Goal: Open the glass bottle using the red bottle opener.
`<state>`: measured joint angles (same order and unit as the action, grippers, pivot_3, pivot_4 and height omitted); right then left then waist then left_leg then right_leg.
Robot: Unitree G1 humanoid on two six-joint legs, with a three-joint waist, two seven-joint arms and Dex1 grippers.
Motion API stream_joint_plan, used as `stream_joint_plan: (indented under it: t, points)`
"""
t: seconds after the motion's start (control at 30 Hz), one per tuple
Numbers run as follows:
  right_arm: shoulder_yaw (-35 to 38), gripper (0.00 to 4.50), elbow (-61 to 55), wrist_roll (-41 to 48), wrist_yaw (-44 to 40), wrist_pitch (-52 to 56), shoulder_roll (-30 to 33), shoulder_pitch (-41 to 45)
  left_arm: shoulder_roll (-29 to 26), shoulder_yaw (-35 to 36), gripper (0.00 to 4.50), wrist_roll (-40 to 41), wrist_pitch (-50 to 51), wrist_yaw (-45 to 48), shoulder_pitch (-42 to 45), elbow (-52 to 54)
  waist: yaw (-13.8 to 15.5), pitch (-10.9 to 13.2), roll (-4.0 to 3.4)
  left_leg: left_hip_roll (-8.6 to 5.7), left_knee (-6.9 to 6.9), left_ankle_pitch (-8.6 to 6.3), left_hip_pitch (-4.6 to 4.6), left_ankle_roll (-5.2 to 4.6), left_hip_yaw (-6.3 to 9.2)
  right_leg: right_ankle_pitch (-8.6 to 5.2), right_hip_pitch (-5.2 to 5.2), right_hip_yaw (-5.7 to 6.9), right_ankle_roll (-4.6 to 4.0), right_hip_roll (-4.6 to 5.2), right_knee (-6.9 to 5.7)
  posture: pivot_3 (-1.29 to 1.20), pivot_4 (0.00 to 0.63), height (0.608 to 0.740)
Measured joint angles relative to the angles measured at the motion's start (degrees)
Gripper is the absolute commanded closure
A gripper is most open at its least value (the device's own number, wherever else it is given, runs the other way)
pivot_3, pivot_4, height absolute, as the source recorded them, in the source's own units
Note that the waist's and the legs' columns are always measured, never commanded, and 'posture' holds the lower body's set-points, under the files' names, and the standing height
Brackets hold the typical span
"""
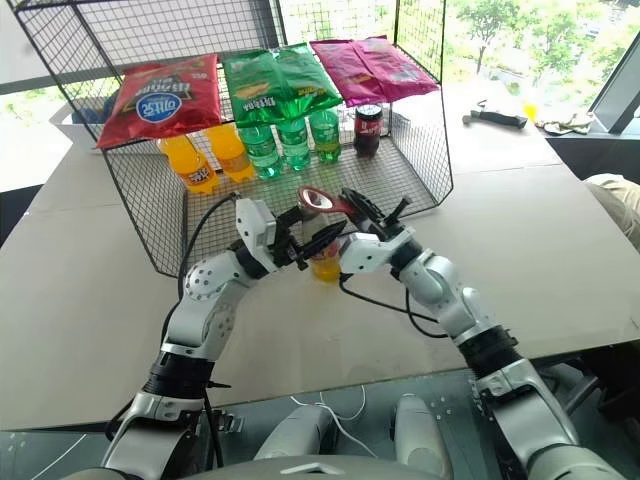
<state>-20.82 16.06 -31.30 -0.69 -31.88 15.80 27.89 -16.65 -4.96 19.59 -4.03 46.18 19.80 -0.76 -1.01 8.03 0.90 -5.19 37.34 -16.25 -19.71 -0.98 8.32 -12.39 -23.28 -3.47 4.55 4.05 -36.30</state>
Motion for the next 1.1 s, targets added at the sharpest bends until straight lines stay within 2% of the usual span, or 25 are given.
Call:
stream_joint_plan:
  t: [0.27, 0.43, 0.73, 1.1]
  points:
    - [-0.1, 4.5, 3.0, 1.9, -0.6, -2.2, -0.5, 0.5, 0.0, 0.0, 2.25, -0.1, 0.0, 0.1, 0.0, -0.7, 0.0, -0.2, -0.11, 0.01, -0.1, -0.02, 0.35, -0.03, -0.01, -0.01, 0.34, -0.01, 0.0, -0.04, 0.11, 0.0, 0.15, 0.74]
    - [-0.2, 4.5, 1.7, -2.1, 0.4, -2.2, 1.6, 0.8, 0.0, 0.0, 2.25, -0.2, 0.0, 0.4, 0.1, -1.2, 0.0, -0.3, -0.18, 0.01, -0.24, -0.15, 0.76, -0.25, -0.01, -0.02, 0.75, -0.01, 0.01, -0.04, 0.3, 0.0, 0.15, 0.74]
    - [-0.2, 4.5, -0.4, -5.2, -3.5, -2.8, 9.5, 7.0, 0.4, 0.0, 2.25, -0.2, -0.1, 0.3, 0.7, -1.7, 0.0, -0.2, -0.22, 0.05, -0.31, -0.15, 0.75, -0.25, -0.01, -0.02, 0.74, 0.0, 0.01, -0.04, 0.41, 0.0, 0.15, 0.74]
    - [-0.1, 4.5, -0.7, -5.7, -8.3, -4.3, 12.4, 14.0, 1.0, -0.4, 2.25, -0.2, -0.2, 0.3, 1.6, -2.0, 0.2, 0.0, -0.22, 0.07, -0.32, -0.14, 0.53, -0.23, 0.02, -0.02, 0.6, 0.04, 0.01, -0.04, 0.47, 0.0, 0.15, 0.74]
